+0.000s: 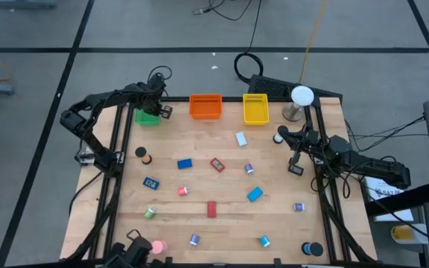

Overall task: Pick & Place Office items
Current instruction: Adjust the green bin

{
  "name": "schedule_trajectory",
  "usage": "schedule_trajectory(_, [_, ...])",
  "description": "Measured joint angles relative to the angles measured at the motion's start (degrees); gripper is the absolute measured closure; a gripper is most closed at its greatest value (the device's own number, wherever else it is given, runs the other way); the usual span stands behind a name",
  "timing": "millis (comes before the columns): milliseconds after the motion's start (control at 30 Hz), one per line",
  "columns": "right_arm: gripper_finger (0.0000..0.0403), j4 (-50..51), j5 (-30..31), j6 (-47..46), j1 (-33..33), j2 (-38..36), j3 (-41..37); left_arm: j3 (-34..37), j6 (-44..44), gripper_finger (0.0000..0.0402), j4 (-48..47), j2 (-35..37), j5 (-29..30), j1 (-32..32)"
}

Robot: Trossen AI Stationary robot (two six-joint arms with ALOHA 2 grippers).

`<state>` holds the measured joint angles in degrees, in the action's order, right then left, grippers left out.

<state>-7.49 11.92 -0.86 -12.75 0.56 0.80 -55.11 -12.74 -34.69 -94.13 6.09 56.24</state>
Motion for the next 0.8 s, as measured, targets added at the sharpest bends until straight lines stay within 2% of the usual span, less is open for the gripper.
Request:
schedule_trajectory(500, [0.0399,0.0,0.0,0.0,0.0,0.0,0.0,-0.2,2.2,0.0396,1.5,0.2,0.8,-5.7])
schedule_trajectory(667, [0.0399,0.0,0.0,0.0,0.0,0.0,0.0,-1.6,3.5,0.0388,-1.3,3.7,2.3,-5.9])
schedule_trajectory(800, [0.0399,0.0,0.0,0.0,0.0,0.0,0.0,-2.2,4.1,0.0398,-4.6,7.7,6.1,-3.9])
